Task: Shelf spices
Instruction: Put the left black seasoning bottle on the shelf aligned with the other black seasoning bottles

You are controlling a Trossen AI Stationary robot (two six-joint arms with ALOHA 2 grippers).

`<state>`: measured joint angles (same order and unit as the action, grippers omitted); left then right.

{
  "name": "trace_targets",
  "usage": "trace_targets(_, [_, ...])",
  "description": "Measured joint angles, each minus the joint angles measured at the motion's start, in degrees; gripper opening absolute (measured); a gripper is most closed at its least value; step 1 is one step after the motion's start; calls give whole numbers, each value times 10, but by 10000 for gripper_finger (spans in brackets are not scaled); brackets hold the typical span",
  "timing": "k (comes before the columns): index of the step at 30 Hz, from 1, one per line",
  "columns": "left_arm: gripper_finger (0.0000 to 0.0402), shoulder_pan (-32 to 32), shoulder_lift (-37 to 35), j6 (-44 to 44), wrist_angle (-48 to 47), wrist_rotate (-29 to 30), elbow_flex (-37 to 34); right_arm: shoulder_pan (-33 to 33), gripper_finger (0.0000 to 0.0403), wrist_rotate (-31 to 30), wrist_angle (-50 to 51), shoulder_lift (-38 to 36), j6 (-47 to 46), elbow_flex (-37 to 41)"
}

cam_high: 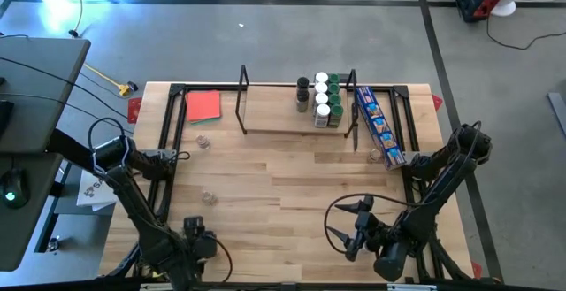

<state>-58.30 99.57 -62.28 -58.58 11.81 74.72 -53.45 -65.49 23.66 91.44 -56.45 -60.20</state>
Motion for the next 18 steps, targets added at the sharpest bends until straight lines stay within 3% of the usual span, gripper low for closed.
trace_targets(5, [304,6,0,15,14,40,0,0,309,0,0,0,0,0])
trace_targets(14, [298,15,0,31,28,34,0,0,309,1,0,0,2,0])
trace_targets(18, [285,14,0,30,28,2,0,0,309,1,0,0,2,0])
